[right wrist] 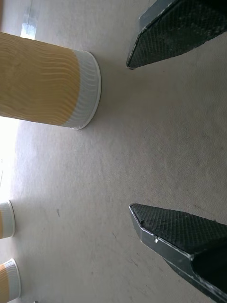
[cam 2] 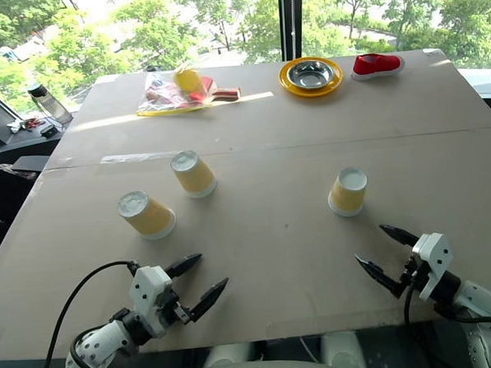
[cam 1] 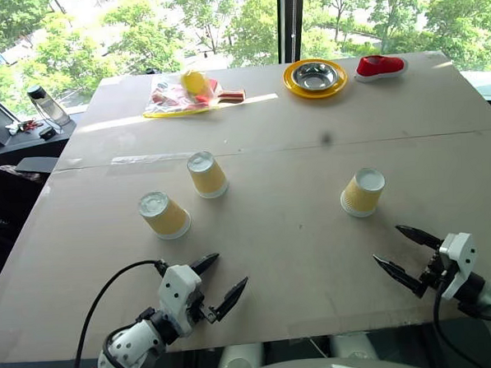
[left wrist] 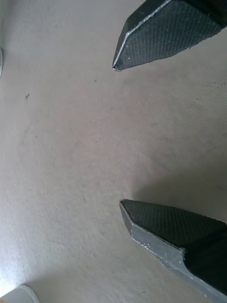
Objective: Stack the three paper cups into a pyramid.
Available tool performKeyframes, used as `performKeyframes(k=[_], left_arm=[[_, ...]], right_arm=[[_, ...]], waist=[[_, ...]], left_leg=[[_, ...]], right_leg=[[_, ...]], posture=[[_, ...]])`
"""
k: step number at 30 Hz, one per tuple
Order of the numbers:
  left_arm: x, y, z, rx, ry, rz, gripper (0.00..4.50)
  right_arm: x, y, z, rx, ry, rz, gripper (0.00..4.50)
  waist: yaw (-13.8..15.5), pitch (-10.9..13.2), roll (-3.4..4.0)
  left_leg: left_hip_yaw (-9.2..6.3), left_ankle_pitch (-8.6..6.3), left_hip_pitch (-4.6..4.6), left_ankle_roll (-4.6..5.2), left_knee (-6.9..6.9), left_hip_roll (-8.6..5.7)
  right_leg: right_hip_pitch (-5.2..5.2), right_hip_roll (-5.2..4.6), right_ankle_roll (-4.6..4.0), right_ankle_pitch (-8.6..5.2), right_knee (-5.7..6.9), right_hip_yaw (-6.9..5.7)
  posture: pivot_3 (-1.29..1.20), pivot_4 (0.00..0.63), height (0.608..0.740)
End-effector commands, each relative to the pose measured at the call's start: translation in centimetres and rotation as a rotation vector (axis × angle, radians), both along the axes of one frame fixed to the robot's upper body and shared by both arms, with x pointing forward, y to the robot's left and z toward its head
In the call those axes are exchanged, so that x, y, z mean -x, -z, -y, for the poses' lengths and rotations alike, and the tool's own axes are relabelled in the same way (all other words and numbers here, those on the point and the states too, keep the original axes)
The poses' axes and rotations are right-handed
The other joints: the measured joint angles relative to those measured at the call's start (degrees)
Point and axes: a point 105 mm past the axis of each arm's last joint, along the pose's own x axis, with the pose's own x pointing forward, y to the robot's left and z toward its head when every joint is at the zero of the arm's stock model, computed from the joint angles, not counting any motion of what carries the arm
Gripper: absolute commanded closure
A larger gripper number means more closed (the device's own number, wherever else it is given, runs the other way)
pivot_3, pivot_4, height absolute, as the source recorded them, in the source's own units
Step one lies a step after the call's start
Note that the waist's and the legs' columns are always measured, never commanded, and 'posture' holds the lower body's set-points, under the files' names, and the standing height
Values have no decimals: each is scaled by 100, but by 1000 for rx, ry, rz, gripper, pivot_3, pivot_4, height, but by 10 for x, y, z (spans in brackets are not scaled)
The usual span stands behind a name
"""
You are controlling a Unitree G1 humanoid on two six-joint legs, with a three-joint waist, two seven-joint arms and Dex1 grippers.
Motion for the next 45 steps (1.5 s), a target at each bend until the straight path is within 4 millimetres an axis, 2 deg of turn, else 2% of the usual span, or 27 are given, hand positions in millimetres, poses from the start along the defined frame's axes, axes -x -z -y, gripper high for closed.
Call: performKeyframes(k=[1, 8, 15, 19, 22, 29, 33, 35, 36, 42, 45], left_arm=[[1, -10, 1, -1, 13, 24, 42], [-9, -43, 15, -7, 130, 85, 42], [-25, -103, 30, 36, 288, 169, 42], [-28, -127, 39, 39, 362, 195, 42], [-32, -141, 43, 26, 398, 211, 42], [-35, -150, 42, 12, 407, 213, 42], [-34, -148, 42, 9, 406, 212, 0], [-33, -148, 42, 9, 404, 213, 0], [-33, -148, 42, 10, 402, 213, 0], [-31, -145, 40, 14, 375, 216, 0], [-38, -145, 34, 37, 289, 224, 0]], right_arm=[[-4, -11, -2, 1, 1, 51, 0], [-29, -35, -8, -40, 66, 149, 0], [-59, -68, -28, -105, 97, 250, 0], [-73, -77, -38, -140, 111, 284, 0], [-81, -75, -45, -156, 114, 283, 0], [-89, -71, -51, -198, 125, 251, 0], [-91, -72, -50, -197, 126, 246, 1171], [-91, -72, -50, -194, 122, 244, 2095], [-91, -73, -50, -193, 121, 247, 2233], [-96, -82, -56, -192, 105, 273, 2233], [-114, -89, -72, -195, 74, 283, 2233]], waist=[[-1, 7, -9], [-5, 27, -27], [-16, 37, -25], [-25, 42, -26], [-33, 46, -24], [-39, 59, -20], [-42, 60, -19], [-42, 61, -19], [-41, 61, -19], [-53, 62, -18], [-71, 64, -18]], left_leg=[[0, 0, 0, 0, 0, 0], [-2, 0, -2, 0, 0, 3], [-8, 0, -10, -1, -2, 2], [-6, 0, -12, -1, -3, -1], [-8, 1, -15, -1, -4, -1], [-6, 1, -15, -1, -13, -2], [-6, 1, -13, -2, -13, -1], [-5, 1, -13, -2, -13, -1], [-5, 1, -13, -2, -13, -1], [-4, 1, -12, -2, -13, -1], [-1, 1, -9, -2, -13, -1]], right_leg=[[0, -1, 0, 0, 0, 0], [-2, -2, -1, 0, 0, 6], [-13, 1, 15, 10, 2, -8], [-15, 2, 18, 11, 1, -9], [-21, 6, 19, 11, 4, -11], [-25, 10, 20, 11, 2, -11], [-25, 12, 20, 11, 6, -9], [-25, 12, 20, 11, 5, -9], [-25, 12, 20, 11, 5, -9], [-25, 12, 20, 12, 5, -7], [-25, 13, 20, 12, 7, -4]], posture=[[0, 150, 740], [0, 150, 740], [0, 150, 740], [0, 150, 740], [0, 150, 740], [0, 150, 740], [0, 150, 740], [0, 150, 740], [0, 150, 740], [0, 150, 740], [0, 150, 740]])
